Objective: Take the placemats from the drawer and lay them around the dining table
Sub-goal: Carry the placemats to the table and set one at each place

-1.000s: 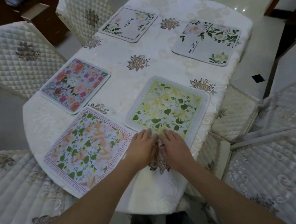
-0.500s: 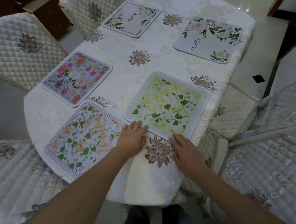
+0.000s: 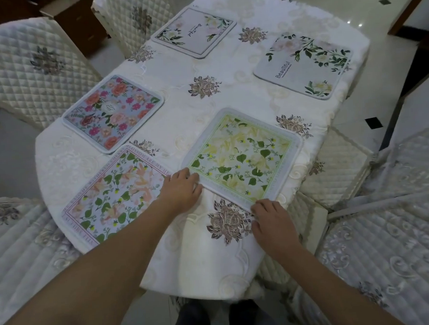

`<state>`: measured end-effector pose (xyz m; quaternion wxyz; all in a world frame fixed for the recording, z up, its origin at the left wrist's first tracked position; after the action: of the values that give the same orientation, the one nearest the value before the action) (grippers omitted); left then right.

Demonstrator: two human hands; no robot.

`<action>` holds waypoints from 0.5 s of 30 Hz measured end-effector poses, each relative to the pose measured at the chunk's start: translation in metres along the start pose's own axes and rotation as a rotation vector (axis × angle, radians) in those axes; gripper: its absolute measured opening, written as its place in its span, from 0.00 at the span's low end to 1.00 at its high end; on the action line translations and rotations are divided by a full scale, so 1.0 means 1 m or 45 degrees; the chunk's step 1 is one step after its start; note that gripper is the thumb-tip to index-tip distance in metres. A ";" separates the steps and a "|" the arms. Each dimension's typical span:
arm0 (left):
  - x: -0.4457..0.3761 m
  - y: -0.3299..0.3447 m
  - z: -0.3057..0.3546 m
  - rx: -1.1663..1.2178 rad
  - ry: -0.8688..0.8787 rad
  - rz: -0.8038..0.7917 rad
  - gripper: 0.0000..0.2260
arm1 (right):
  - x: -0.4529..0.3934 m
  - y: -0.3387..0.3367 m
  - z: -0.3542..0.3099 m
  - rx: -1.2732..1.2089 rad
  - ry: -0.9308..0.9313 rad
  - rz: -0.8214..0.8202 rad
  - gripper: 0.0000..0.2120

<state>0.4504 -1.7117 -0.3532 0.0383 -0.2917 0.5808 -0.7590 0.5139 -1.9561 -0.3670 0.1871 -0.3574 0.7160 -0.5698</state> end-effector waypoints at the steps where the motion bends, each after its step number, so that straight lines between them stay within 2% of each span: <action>1: 0.002 -0.001 -0.002 0.011 -0.015 0.013 0.21 | -0.004 -0.004 -0.002 0.004 0.015 -0.015 0.12; 7: 0.029 -0.028 -0.009 0.143 -0.124 0.252 0.24 | -0.041 -0.031 -0.036 -0.154 -0.014 -0.111 0.24; 15: 0.106 -0.091 -0.072 0.367 -0.354 0.550 0.26 | -0.092 -0.075 -0.155 -0.307 -0.338 -0.067 0.26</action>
<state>0.3534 -1.6621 -0.2401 0.3191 -0.2541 0.5048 -0.7608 0.4933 -1.7908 -0.2648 0.2207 -0.4680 0.7384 -0.4325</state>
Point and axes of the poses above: each hand's wrist, its own x-axis away from the middle knuckle, its own y-axis out of the palm, z = x × y, the point moved 5 cm from there along -x, towards the middle knuckle, and after that the axes turned 3 degrees about x, right-handed, at the moved point
